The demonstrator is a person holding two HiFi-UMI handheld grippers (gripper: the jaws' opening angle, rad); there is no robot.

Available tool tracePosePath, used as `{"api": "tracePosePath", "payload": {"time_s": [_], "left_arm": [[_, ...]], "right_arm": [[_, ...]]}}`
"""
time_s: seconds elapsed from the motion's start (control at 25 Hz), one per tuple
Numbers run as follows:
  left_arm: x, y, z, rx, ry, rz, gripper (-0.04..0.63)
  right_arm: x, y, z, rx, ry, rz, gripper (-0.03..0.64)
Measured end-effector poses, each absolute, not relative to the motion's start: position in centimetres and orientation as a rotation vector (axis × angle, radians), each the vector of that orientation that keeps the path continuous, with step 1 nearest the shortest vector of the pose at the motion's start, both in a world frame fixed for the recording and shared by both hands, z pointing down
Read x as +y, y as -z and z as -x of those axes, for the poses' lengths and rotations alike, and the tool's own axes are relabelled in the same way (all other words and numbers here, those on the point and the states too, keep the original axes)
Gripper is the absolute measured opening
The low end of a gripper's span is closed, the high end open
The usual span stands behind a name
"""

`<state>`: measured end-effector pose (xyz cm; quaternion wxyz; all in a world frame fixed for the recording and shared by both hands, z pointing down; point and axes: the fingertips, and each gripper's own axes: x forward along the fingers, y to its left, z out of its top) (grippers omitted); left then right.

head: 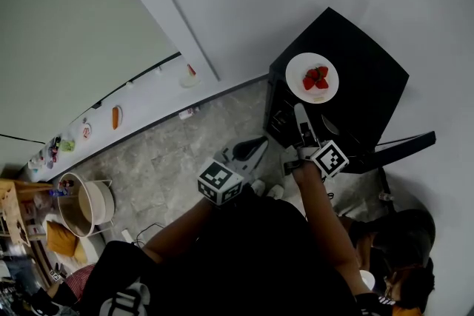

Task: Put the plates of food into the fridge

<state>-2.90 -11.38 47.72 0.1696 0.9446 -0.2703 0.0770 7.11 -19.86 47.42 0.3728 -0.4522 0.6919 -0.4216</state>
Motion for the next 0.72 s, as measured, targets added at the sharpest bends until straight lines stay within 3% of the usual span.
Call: {"api": "tracePosePath", "payload": {"time_s": [0.64, 0.72], "left_arm": [[-12.5, -48.1, 2.8, -0.751, -0.224, -2.673, 0.025], [-12.5, -48.1, 2.8, -0.747, -0.225, -2.671, 0.025]], "right_arm": [[-23.2, -48.9, -8.1, 1.558, 1.191, 1.084, 0.126], [-23.2, -48.7, -8.0, 1.552, 1.193, 1.060, 0.089]]}}
